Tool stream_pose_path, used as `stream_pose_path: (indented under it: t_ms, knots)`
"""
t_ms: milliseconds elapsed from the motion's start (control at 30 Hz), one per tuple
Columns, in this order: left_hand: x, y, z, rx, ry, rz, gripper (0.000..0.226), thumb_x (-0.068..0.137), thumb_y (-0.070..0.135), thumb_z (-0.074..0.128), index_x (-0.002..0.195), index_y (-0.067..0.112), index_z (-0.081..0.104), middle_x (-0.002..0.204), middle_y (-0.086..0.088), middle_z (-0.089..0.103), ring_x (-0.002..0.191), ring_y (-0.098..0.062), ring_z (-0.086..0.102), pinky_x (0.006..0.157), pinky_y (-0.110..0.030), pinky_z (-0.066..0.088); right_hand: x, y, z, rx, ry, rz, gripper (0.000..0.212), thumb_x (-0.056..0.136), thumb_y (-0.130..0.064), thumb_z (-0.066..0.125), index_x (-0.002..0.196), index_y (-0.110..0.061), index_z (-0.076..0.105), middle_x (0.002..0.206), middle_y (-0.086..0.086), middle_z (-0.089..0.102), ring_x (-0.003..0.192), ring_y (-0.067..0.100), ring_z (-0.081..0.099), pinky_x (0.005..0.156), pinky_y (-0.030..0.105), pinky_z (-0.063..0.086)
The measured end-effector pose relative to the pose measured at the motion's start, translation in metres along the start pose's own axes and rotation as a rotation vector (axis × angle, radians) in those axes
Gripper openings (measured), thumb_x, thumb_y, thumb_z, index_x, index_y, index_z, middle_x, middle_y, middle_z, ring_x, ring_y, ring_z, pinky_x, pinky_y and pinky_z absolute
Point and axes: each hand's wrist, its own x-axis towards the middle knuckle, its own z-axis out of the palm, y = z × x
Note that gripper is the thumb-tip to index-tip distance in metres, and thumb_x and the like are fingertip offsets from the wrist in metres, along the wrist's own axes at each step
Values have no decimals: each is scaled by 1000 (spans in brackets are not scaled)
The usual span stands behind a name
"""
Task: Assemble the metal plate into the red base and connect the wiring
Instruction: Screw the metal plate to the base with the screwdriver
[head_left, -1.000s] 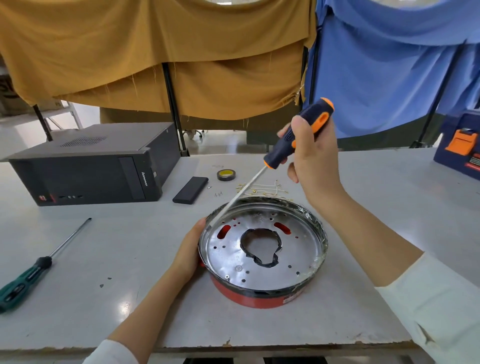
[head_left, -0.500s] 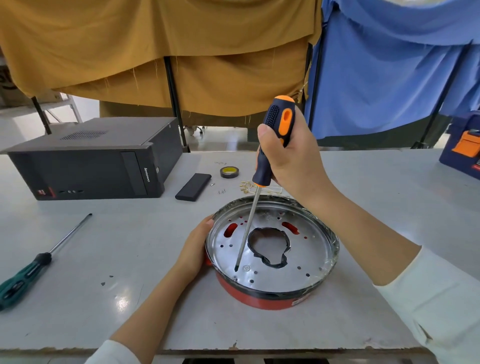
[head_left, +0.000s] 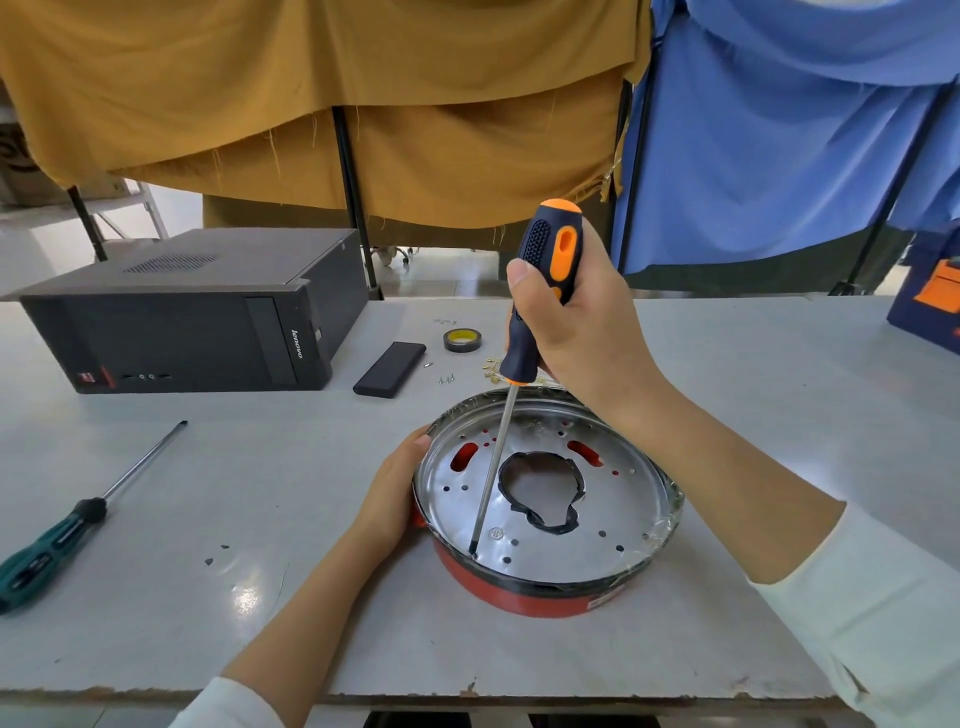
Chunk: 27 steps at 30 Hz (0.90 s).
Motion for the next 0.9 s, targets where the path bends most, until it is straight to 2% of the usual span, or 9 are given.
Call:
stream_pose_path:
  t_ms: [100,333,467,767,833,900]
  knots:
    - [0,0,0,6,-15,15,70,77,55,49,119,1,60,118,-23,66,115,-44,58,102,-63,40,0,0,0,-1,-5,-6,14,85,-26,53,83,-27,40,57,-25,47,56,-1,47,54,9,42]
    - [-1,1,0,-4,-23,4,75,76,55,51,122,-4,55,121,-30,61,117,-51,54,101,-70,36,0,-2,-2,-2,-11,-19,15,86,-24,53,82,-27,39,57,-25,46,55,-2,46,54,8,40]
    - [2,-2,-3,37,-11,7,64,81,50,48,121,2,59,119,-22,66,116,-42,59,103,-62,40,0,-2,-2,-1,-1,-16,15,86,-25,54,82,-26,40,57,-23,45,55,-1,45,55,11,41]
    - [4,-6,-5,63,-10,11,64,79,55,49,119,8,62,118,-17,68,115,-38,61,103,-60,41,0,-3,-3,-6,2,-17,14,86,-26,55,82,-26,41,58,-20,45,56,0,46,55,10,42]
    - [2,-4,-4,53,-29,3,61,82,52,49,124,10,60,123,-16,66,117,-36,60,105,-59,40,0,-2,-5,-4,0,-17,14,87,-24,54,83,-26,41,57,-23,46,55,-2,47,55,9,41]
    - [2,-2,-6,35,-16,-10,58,84,50,55,134,20,55,133,-8,61,123,-27,57,108,-50,41,-1,-1,-6,2,2,-21,16,89,-21,55,84,-26,41,59,-21,47,55,-4,50,54,8,41]
